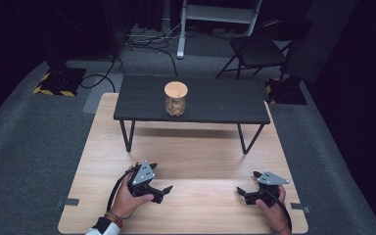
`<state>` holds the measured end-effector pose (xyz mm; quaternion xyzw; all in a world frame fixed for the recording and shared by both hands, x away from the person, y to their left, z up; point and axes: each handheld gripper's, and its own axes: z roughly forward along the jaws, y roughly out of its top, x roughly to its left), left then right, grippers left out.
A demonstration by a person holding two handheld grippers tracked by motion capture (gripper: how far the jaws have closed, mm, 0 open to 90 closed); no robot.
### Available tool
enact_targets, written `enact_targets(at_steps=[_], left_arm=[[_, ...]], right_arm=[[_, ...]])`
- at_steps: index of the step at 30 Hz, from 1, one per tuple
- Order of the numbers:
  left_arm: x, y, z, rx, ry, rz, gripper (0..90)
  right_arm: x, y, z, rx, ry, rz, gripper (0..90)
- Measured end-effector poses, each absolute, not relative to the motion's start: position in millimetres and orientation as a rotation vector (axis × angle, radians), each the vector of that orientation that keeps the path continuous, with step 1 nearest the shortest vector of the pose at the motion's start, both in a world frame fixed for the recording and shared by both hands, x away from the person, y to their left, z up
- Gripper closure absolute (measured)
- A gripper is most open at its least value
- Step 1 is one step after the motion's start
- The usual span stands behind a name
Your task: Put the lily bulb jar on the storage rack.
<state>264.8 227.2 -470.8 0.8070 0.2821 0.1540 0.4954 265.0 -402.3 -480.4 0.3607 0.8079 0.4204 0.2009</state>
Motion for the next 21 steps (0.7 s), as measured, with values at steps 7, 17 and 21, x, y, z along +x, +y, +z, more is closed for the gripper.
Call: enact_targets(at_steps=[7,17,21], left_arm=[[257,226,-485,1.973,0.718,0.376,0.6],[256,221,-490,2.021,0.715,0.381,0.5],[255,216,-488,2.05,0.722,0.395,0.9]], right_arm=[[265,-402,-480,1.007,2.258,1.175,0.0],[265,-403,-481,1.002,2.258,1.175,0.0],[265,-403,-480,1.003,2.261,1.176,0.0]])
